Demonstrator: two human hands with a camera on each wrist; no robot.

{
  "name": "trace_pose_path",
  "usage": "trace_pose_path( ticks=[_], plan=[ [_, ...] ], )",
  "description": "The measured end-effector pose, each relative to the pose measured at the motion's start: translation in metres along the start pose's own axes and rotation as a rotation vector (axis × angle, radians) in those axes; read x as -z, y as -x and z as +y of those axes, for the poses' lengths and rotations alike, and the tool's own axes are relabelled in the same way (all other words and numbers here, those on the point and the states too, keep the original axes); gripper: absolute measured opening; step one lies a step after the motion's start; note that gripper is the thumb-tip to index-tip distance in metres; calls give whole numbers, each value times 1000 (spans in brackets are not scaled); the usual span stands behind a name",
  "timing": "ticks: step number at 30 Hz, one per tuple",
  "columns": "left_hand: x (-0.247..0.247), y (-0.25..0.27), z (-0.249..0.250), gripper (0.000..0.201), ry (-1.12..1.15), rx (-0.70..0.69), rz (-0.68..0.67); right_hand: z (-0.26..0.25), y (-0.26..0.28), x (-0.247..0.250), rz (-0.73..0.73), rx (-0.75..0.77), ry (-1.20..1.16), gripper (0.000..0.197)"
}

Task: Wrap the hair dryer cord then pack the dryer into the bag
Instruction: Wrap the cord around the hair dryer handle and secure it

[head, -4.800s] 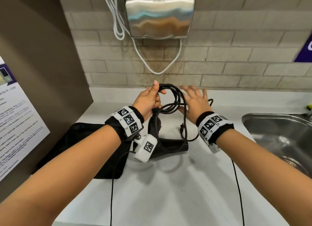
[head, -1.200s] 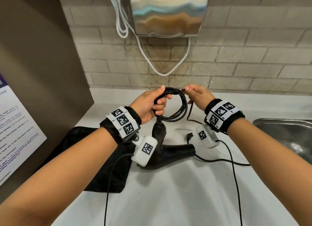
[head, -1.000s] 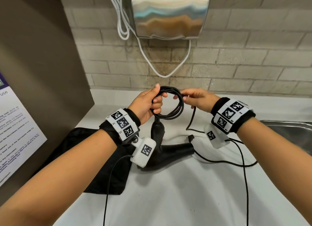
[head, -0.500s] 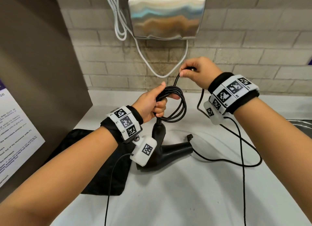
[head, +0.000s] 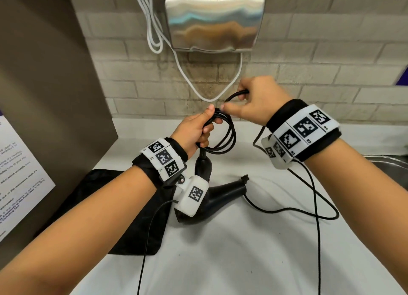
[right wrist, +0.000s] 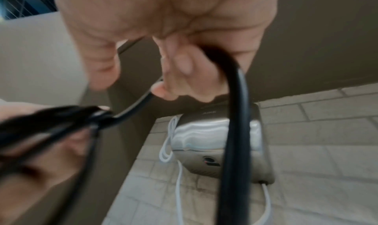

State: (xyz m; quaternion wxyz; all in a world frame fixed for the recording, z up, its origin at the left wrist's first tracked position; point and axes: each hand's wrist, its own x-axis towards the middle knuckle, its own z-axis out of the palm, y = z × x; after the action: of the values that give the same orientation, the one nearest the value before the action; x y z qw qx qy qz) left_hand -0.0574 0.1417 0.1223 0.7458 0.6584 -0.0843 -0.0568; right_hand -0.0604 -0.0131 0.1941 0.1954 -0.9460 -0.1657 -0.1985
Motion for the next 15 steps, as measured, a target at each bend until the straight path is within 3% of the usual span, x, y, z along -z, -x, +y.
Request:
trace_pose_path(
  ticks=[3,10,15],
  plan=[
    [1,-1,0,36,56,-3,35,-3,6,-11,-33,-27,-2,51],
    [4,-3,2,37,62,26,-21,-14,17,-23,50,-55,-21,38],
    [1,-4,2,40,63,-2,34,-20,30,-37,113,6,70,29]
  ],
)
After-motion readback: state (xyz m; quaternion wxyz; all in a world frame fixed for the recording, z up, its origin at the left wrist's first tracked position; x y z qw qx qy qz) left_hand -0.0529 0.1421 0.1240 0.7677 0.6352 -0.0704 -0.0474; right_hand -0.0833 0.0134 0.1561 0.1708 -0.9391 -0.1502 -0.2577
